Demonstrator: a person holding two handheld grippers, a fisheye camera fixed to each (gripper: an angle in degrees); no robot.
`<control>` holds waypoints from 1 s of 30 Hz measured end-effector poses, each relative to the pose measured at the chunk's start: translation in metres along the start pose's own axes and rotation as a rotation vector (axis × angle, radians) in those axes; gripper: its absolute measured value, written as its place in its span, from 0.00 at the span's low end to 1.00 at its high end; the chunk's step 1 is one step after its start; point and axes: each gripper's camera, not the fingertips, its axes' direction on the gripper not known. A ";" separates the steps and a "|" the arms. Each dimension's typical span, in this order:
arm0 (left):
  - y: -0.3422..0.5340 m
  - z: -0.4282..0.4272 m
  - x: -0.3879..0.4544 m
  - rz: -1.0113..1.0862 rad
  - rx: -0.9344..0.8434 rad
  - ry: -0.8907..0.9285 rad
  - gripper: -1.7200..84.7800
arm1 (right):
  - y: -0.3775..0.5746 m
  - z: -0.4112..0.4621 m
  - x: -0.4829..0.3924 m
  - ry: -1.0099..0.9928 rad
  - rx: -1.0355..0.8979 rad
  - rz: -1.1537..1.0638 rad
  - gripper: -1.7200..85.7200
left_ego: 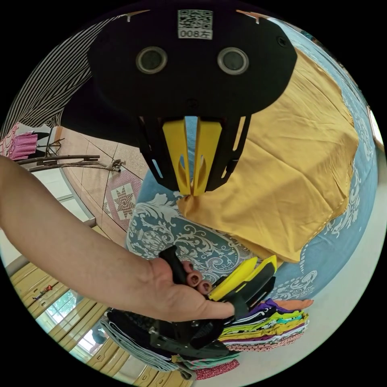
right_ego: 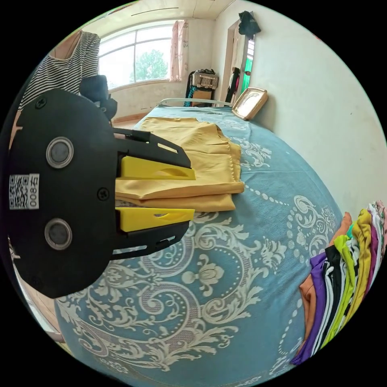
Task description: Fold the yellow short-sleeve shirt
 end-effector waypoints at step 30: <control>0.090 -0.038 -0.045 -0.121 0.152 0.115 0.03 | -0.113 0.013 -0.133 0.054 -0.013 -0.003 0.02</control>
